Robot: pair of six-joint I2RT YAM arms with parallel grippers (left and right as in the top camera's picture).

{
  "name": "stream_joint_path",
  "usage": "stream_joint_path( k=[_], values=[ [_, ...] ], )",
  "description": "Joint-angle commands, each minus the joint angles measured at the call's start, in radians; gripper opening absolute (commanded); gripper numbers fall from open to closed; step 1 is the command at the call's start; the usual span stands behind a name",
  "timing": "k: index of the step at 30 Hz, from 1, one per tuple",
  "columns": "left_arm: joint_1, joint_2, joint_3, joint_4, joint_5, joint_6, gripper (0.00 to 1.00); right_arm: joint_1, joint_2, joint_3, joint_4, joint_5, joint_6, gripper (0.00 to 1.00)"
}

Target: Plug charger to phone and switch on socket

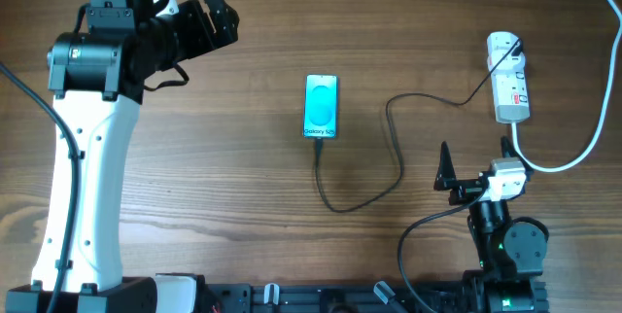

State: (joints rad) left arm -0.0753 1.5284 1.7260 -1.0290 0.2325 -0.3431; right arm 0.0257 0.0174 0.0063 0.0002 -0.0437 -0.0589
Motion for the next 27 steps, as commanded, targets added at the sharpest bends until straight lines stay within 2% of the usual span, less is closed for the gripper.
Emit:
stream_joint_path(
  k=[1, 7, 12, 16, 20, 27],
  values=[
    [0.007, 0.005, -0.003, 0.003, -0.002, -0.005, 1.00, 0.006, -0.014, -0.002, 0.002, 0.006, -0.019, 1.00],
    [0.008, 0.000, -0.003, 0.002, -0.003, -0.005, 1.00, 0.006, -0.014, -0.002, 0.002, 0.006, -0.019, 1.00],
    [0.008, -0.053, -0.010, -0.109, -0.052, -0.002, 1.00, 0.006, -0.014, -0.002, 0.002, 0.006, -0.020, 1.00],
    [0.007, -0.097, -0.065, -0.114, -0.051, -0.002, 1.00, 0.006, -0.014, -0.002, 0.002, 0.006, -0.019, 1.00],
    [0.008, -0.185, -0.211, -0.074, -0.051, -0.002, 1.00, 0.006, -0.014, -0.002, 0.002, 0.006, -0.020, 1.00],
    [0.008, -0.446, -0.602, 0.154, -0.051, -0.002, 1.00, 0.006, -0.014, -0.002, 0.002, 0.006, -0.019, 1.00]
  ],
)
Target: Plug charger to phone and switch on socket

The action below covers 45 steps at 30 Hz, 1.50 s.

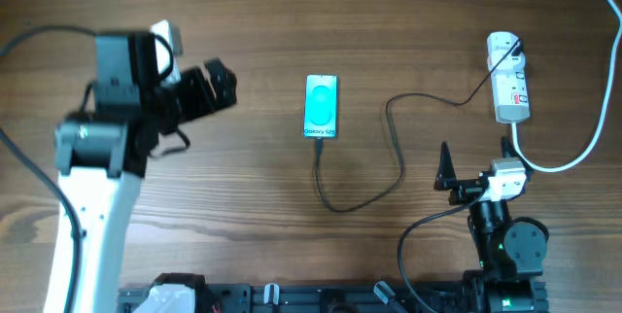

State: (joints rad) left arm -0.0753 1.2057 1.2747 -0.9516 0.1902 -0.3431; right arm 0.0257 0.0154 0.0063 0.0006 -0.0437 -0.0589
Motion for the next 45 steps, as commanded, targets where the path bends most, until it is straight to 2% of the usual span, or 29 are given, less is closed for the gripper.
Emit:
stream_joint_path(
  k=[1, 3, 8, 13, 17, 23, 28, 40, 45],
  values=[
    [0.008, -0.178, -0.217, 0.134, -0.005, -0.001, 1.00, 0.006, -0.012, -0.002, 0.002, 0.006, -0.019, 1.00],
    [0.008, -0.274, -0.325, 0.214, -0.005, 0.006, 1.00, 0.006, -0.012, -0.002, 0.002, 0.006, -0.020, 1.00],
    [0.008, -0.522, -0.544, 0.346, 0.002, 0.174, 1.00, 0.006, -0.012, -0.002, 0.002, 0.006, -0.019, 1.00],
    [0.007, -0.727, -0.669, 0.368, 0.003, 0.283, 1.00, 0.006, -0.012, -0.002, 0.002, 0.006, -0.019, 1.00],
    [0.007, -0.777, -0.718, 0.367, 0.002, 0.288, 1.00, 0.006, -0.012, -0.002, 0.002, 0.006, -0.019, 1.00],
    [0.008, -0.814, -0.837, 0.531, 0.003, 0.288, 1.00, 0.006, -0.012, -0.002, 0.002, 0.006, -0.020, 1.00],
    [0.008, -0.912, -0.937, 0.566, 0.002, 0.288, 1.00, 0.006, -0.012, -0.002, 0.002, 0.006, -0.019, 1.00],
    [0.014, -1.144, -1.204, 0.908, 0.002, 0.287, 1.00, 0.006, -0.012, -0.002, 0.002, 0.006, -0.020, 1.00],
    [0.045, -1.203, -1.259, 0.985, -0.002, 0.287, 1.00, 0.006, -0.012, -0.002, 0.002, 0.006, -0.020, 1.00]
  ],
)
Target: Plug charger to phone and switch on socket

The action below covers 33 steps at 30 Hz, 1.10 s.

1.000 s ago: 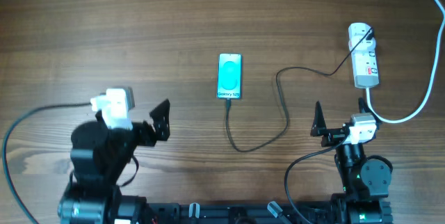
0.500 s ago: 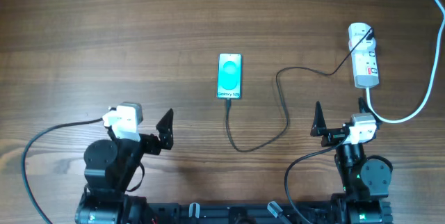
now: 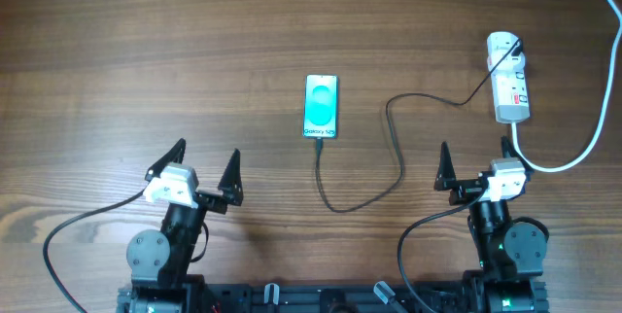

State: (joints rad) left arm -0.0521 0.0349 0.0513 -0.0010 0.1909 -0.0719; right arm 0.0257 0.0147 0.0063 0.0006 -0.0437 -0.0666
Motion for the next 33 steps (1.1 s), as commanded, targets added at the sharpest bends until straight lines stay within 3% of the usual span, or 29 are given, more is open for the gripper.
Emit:
stream_joint_path(
  k=[1, 7, 12, 18, 33],
  values=[
    [0.029, -0.032, -0.045, 0.047, -0.005, 0.016, 1.00, 0.006, -0.011, -0.002, 0.002, 0.006, -0.012, 1.00],
    [0.076, -0.032, -0.045, 0.053, -0.052, 0.016, 1.00, 0.006, -0.011, -0.002, 0.002, 0.006, -0.012, 1.00],
    [0.077, -0.032, -0.045, -0.035, -0.100, 0.019, 1.00, 0.006, -0.011, -0.002, 0.002, 0.006, -0.012, 1.00],
    [0.076, -0.032, -0.045, -0.071, -0.096, 0.126, 1.00, 0.006, -0.011, -0.002, 0.002, 0.006, -0.012, 1.00],
    [0.076, -0.032, -0.045, -0.070, -0.103, 0.113, 1.00, 0.006, -0.011, -0.002, 0.002, 0.006, -0.012, 1.00]
  ],
)
